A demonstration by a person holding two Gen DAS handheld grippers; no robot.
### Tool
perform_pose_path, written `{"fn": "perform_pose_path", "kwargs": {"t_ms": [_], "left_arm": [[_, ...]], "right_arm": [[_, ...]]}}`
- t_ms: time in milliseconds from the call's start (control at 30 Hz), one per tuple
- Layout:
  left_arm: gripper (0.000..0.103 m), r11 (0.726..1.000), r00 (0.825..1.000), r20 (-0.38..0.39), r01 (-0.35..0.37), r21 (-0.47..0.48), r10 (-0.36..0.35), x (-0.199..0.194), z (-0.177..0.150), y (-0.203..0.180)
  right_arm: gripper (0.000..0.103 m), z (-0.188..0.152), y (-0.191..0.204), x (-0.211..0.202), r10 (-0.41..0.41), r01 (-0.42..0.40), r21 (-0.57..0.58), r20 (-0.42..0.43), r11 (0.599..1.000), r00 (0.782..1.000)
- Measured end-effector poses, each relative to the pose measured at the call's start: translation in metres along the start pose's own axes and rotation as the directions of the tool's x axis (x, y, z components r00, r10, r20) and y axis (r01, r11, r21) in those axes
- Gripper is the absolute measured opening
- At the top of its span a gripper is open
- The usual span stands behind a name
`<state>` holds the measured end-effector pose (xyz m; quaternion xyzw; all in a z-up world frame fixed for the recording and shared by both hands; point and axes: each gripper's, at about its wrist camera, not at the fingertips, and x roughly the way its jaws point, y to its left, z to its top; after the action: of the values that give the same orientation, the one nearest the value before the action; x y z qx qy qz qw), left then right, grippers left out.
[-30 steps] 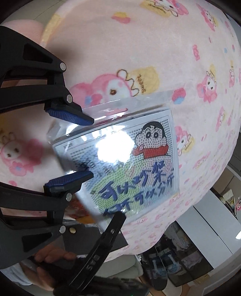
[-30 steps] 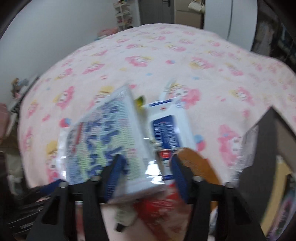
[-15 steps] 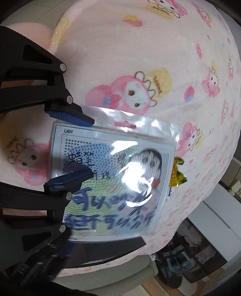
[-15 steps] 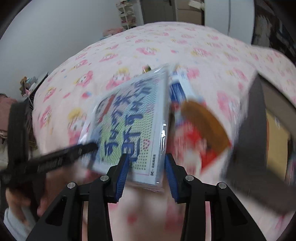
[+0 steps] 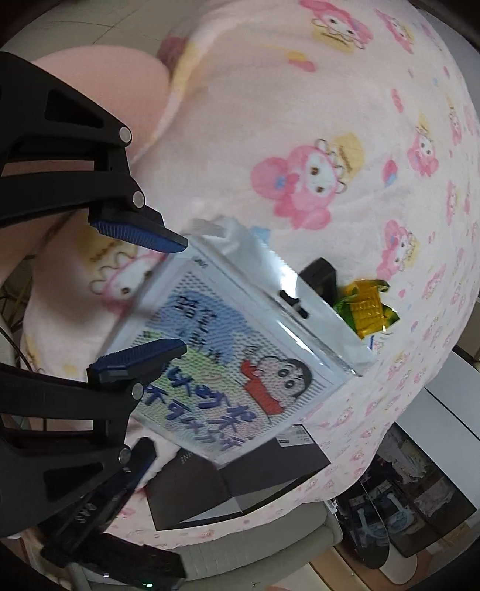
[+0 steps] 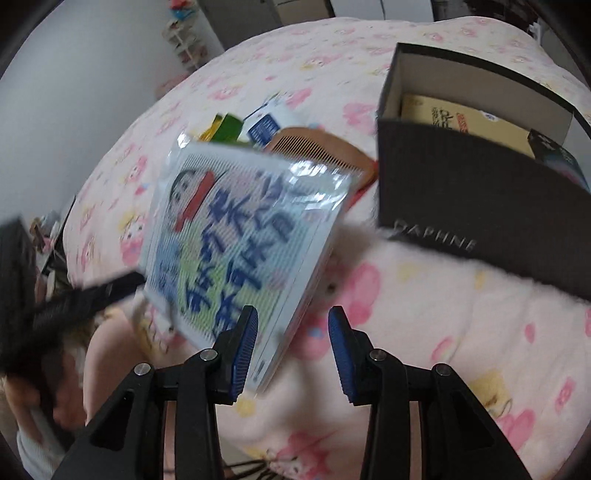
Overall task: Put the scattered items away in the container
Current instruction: 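Lift the Shin-chan packet with the right tool and hold it up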
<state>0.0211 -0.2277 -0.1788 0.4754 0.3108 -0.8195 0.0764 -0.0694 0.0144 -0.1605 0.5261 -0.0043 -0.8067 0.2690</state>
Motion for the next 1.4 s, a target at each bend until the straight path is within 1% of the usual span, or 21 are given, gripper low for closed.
{"fn": "perform_pose_path", "kwargs": {"t_ms": [100,167,300,400,467,567,633,700,767,867,900,967,1033,1100,1133,1200,1267,1300,1333,1400], "left_arm": [[0.049,0.998,0.997,-0.049,-0.057,-0.036,0.055,0.01,-0.006,0.004],[0.049,0.996,0.996,-0.065,-0.058,-0.064,0.054,0.015,-0.01,0.006],[0.049,0.997,0.996,-0.07,-0.06,-0.047,0.057,0.02,-0.013,0.001],[0.049,0.998,0.997,-0.077,-0.029,-0.048,0.026,0.026,-0.014,-0.005],[0.049,0.999,0.996,-0.084,-0.014,-0.032,0.011,0.03,-0.016,-0.012],[0.049,0.999,0.997,-0.074,-0.035,-0.026,0.033,0.035,-0.018,-0.02],[0.049,0.999,0.996,-0.079,-0.037,-0.022,0.036,0.039,-0.018,-0.024],[0.05,0.999,0.995,-0.091,-0.048,-0.011,0.047,0.043,-0.018,-0.027],[0.051,0.999,0.994,-0.097,-0.052,-0.007,0.051,0.046,-0.017,-0.029],[0.051,0.999,0.994,-0.099,-0.048,-0.011,0.047,0.047,-0.017,-0.029],[0.051,0.999,0.994,-0.098,-0.046,-0.013,0.044,0.047,-0.016,-0.029],[0.051,0.999,0.995,-0.092,-0.046,-0.016,0.044,0.047,-0.014,-0.03],[0.051,0.999,0.996,-0.082,-0.048,-0.018,0.047,0.047,-0.01,-0.03],[0.051,0.999,0.996,-0.069,-0.052,-0.011,0.051,0.046,-0.004,-0.032],[0.051,0.999,0.997,-0.063,-0.052,-0.007,0.051,0.045,-0.001,-0.033],[0.05,0.999,0.997,-0.053,-0.052,0.001,0.052,0.044,0.006,-0.034],[0.05,0.999,0.998,-0.046,-0.053,0.009,0.053,0.043,0.012,-0.035],[0.05,0.999,0.998,-0.05,-0.049,0.009,0.05,0.041,0.012,-0.034],[0.05,0.999,0.997,-0.054,-0.046,0.009,0.046,0.04,0.012,-0.032],[0.05,0.999,0.997,-0.061,-0.039,0.009,0.04,0.036,0.012,-0.03]], "right_arm": [[0.036,0.002,-0.001,0.018,-0.012,0.012,0.007,-0.02,1.0,1.0],[0.037,0.0,-0.001,0.028,-0.026,0.027,0.012,-0.031,1.0,0.999],[0.04,-0.004,-0.005,0.027,-0.038,0.037,0.064,0.02,0.997,0.999],[0.04,-0.004,-0.008,0.019,-0.073,0.067,0.1,0.061,0.993,0.995],[0.04,-0.003,-0.01,0.013,-0.083,0.074,0.102,0.086,0.992,0.993],[0.042,0.001,-0.011,0.02,-0.102,0.095,0.086,0.077,0.992,0.992],[0.046,0.002,-0.011,0.028,-0.083,0.079,0.057,0.081,0.995,0.993],[0.047,0.002,-0.009,0.036,-0.029,0.028,0.037,0.039,0.999,0.999],[0.047,0.001,-0.007,0.042,0.022,-0.022,0.019,0.002,1.0,1.0],[0.047,-0.003,-0.002,0.049,0.056,-0.056,-0.008,-0.035,0.998,0.998],[0.046,-0.005,-0.001,0.051,0.075,-0.075,-0.01,-0.045,0.997,0.996],[0.038,-0.01,0.004,0.055,0.117,-0.119,-0.024,-0.056,0.993,0.992],[0.037,-0.014,0.011,0.054,0.1,-0.102,-0.059,-0.036,0.993,0.994],[0.037,-0.014,0.019,0.053,0.091,-0.094,-0.093,-0.037,0.991,0.995],[0.037,-0.015,0.021,0.053,0.102,-0.106,-0.097,-0.043,0.99,0.994],[0.037,-0.015,0.022,0.052,0.16,-0.165,-0.074,-0.064,0.983,0.985],[0.037,-0.018,0.024,0.051,0.228,-0.234,-0.064,-0.098,0.97,0.969],[0.037,-0.021,0.028,0.05,0.242,-0.252,-0.077,-0.115,0.965,0.963],[0.037,-0.022,0.032,0.048,0.24,-0.252,-0.096,-0.124,0.963,0.963],[0.037,-0.02,0.031,0.046,0.198,-0.211,-0.107,-0.12,0.972,0.973]]}}
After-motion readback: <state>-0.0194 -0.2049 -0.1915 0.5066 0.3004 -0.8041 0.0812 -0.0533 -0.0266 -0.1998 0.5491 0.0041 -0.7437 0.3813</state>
